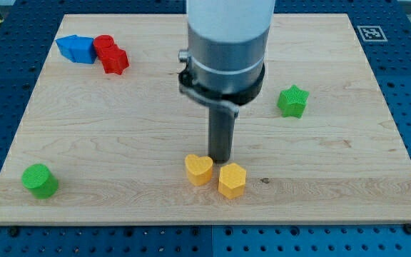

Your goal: Push yellow heart towards yellow hexagon

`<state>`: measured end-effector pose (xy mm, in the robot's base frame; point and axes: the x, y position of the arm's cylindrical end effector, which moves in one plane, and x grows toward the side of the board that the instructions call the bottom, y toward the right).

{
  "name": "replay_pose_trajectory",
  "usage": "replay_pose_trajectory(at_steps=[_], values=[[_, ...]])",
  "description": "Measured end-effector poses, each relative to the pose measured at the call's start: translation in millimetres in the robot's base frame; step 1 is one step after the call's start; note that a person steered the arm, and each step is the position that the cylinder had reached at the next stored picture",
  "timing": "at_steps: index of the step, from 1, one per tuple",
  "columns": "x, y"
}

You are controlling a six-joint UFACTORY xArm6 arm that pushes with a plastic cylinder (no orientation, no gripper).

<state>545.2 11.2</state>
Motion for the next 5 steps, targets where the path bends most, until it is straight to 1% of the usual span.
replay_pose_trajectory(at_steps=[1, 2, 3, 4, 5], values=[[34, -6], [20, -6], [-11, -7], [-16, -20], [15, -47]])
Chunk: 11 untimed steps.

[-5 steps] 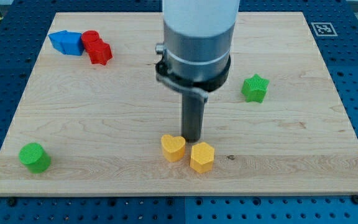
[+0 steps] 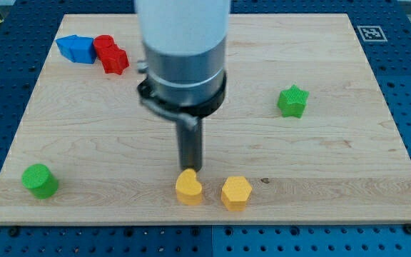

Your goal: Push yellow heart towards yellow hexagon

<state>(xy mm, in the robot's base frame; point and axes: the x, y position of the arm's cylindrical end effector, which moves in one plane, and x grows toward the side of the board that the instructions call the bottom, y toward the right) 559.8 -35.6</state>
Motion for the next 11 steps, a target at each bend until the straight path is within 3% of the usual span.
replay_pose_trajectory(at_steps=[1, 4, 11], values=[[31, -27], [58, -51], [59, -5]])
